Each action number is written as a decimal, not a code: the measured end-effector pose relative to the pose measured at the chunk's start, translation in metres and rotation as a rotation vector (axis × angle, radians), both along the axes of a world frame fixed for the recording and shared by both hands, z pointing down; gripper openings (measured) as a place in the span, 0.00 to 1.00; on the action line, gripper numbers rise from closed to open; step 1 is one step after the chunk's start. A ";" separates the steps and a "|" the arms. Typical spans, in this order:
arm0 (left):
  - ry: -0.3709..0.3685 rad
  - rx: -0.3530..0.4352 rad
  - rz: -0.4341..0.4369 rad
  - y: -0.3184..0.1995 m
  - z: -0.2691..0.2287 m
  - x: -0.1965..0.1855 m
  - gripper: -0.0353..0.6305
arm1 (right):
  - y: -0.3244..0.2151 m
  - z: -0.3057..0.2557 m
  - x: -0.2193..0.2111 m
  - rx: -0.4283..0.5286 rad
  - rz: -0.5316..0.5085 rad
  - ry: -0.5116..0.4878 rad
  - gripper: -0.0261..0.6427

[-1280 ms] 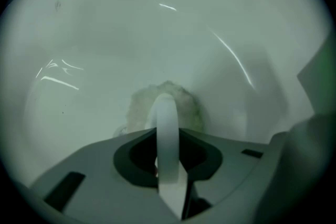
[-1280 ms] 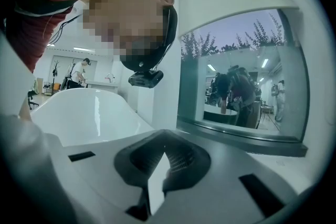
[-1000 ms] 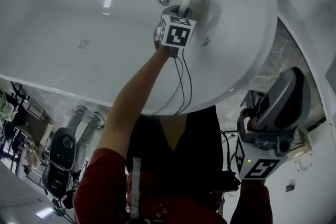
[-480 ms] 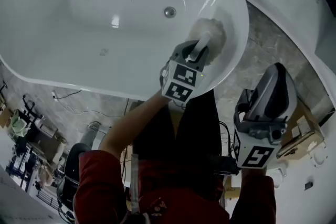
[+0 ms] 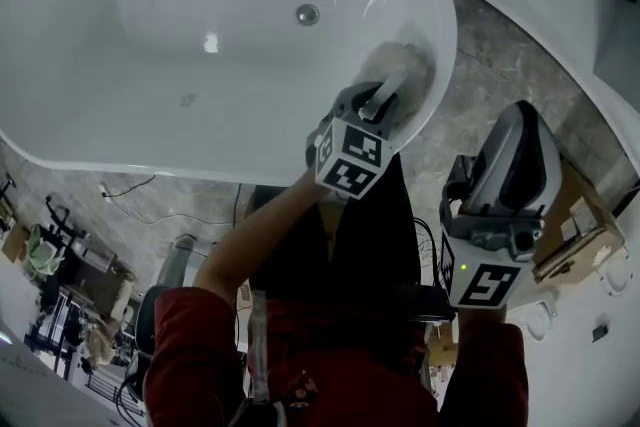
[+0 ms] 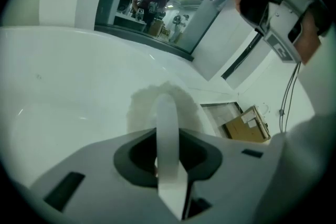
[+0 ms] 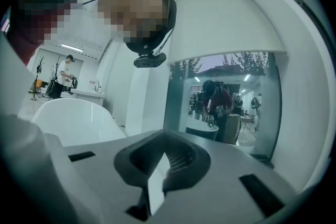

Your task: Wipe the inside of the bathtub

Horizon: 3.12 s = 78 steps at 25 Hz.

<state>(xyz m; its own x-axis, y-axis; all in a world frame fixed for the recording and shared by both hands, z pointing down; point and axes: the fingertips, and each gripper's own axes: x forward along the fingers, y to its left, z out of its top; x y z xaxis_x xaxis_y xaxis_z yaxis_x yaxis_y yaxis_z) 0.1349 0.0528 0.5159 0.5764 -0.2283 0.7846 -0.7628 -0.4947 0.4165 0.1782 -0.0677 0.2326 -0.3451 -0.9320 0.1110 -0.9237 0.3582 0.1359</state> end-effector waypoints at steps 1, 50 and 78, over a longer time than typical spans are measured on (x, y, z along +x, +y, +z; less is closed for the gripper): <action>-0.004 0.000 0.008 -0.001 0.002 0.001 0.19 | 0.000 0.001 0.001 -0.001 0.000 -0.001 0.06; -0.525 -0.131 0.024 -0.024 0.343 -0.124 0.19 | -0.020 0.148 -0.045 -0.128 -0.211 -0.023 0.06; -0.033 0.028 0.289 0.066 -0.031 -0.099 0.19 | 0.075 -0.057 -0.045 0.059 0.151 -0.027 0.06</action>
<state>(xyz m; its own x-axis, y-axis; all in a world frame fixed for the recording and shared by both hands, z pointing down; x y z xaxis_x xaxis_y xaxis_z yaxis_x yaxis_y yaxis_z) 0.0362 0.1188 0.4844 0.5951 -0.0797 0.7997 -0.6012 -0.7045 0.3772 0.1330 0.0075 0.1758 -0.2024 -0.9782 0.0471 -0.9701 0.2068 0.1272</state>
